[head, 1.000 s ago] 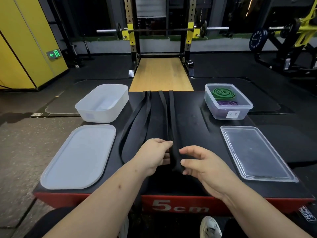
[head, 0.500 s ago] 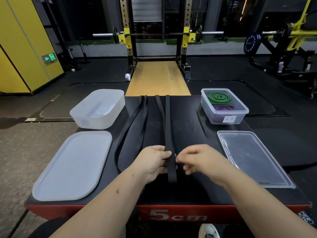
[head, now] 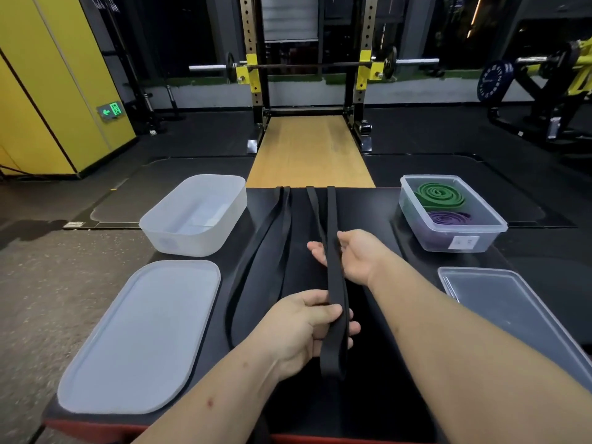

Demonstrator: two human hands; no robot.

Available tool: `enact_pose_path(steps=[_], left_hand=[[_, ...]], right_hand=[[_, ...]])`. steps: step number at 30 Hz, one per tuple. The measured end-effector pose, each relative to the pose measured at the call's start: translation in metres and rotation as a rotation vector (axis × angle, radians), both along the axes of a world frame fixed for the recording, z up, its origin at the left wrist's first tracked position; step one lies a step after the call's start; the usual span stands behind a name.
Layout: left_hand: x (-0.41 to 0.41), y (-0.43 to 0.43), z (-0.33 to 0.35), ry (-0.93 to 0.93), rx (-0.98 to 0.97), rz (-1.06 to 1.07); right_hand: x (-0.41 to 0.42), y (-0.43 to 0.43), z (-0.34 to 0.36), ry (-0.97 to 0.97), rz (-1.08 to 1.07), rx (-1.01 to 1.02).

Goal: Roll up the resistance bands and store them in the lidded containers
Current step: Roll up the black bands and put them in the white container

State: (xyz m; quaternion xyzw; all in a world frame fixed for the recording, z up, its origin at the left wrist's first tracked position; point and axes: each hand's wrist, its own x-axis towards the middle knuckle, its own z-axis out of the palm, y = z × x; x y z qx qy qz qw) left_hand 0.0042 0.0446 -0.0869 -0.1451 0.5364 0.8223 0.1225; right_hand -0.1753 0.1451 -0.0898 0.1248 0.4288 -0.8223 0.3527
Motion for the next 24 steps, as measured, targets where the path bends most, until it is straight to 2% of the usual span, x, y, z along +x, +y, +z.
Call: enact_pose_path(steps=[3,5,8,10,12,16,24], left_hand=[[-0.006,-0.004,-0.003,-0.002,-0.026,-0.027],[-0.010,-0.002,-0.004,0.007,-0.054,-0.048],[-0.025,0.001,-0.003,0.030,-0.069,-0.019],[-0.040,0.002,0.001,0.037,-0.049,0.073],[-0.048,0.005,0.006,0.052,-0.036,0.100],[-0.035,0.021,0.006,0.003,-0.086,-0.064],[-0.022,0.022,-0.006,-0.047,-0.061,-0.077]], right_hand=[[-0.023,-0.010,0.003,-0.027,-0.070,-0.009],[-0.039,-0.018,0.004,0.021,-0.048,0.079],[-0.065,-0.032,0.028,0.291,-0.032,0.250],[-0.080,-0.038,0.050,0.520,-0.070,0.259],[-0.087,-0.035,0.053,0.600,-0.085,0.308],[-0.082,-0.015,0.016,0.439,0.103,0.552],[-0.088,-0.005,-0.005,0.166,-0.045,0.394]])
